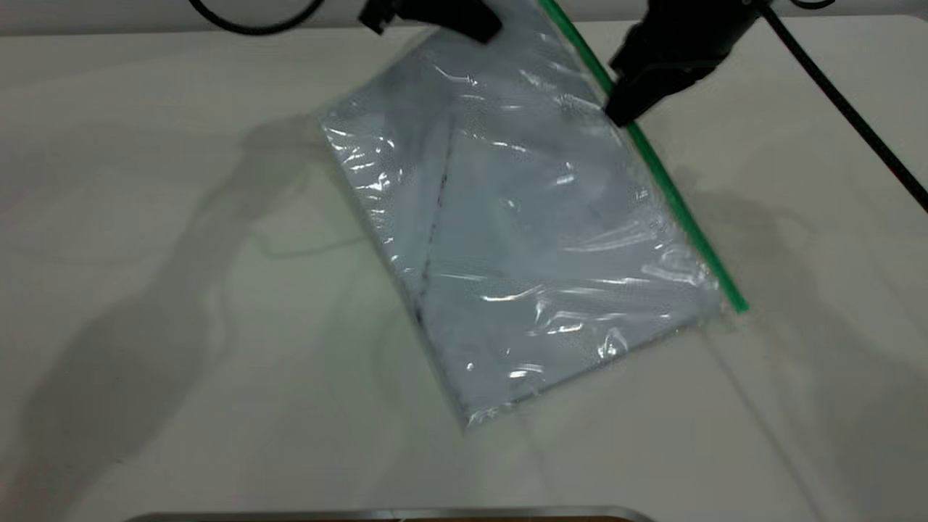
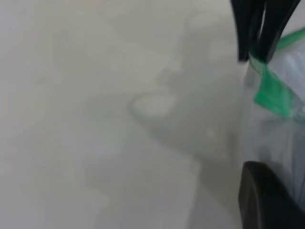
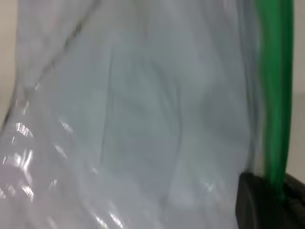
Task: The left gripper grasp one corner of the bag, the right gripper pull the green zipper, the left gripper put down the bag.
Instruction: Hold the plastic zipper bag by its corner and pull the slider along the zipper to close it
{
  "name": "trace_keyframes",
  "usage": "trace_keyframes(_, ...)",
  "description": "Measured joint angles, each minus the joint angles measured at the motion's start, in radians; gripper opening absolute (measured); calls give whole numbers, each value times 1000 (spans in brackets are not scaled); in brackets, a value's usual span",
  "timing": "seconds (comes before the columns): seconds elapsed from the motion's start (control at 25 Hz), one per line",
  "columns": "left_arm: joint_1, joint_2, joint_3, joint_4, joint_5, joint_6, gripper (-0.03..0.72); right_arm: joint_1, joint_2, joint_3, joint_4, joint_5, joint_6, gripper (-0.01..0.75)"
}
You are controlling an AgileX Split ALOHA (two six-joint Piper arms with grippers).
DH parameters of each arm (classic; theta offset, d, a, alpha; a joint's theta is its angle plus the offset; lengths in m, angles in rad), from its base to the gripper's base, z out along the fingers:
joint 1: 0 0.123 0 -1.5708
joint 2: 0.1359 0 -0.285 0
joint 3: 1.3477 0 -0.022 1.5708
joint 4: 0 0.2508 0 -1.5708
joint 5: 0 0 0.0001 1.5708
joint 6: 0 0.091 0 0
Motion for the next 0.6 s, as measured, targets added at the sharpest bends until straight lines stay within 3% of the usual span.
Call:
trace_keyframes(0.4, 11, -5, -19, 204, 0, -90, 51, -65, 3, 1, -60, 201, 36, 36)
trace_keyframes(0.6, 14, -5, -19, 301, -1, -135, 51, -74, 3, 1, -191, 330, 118, 37)
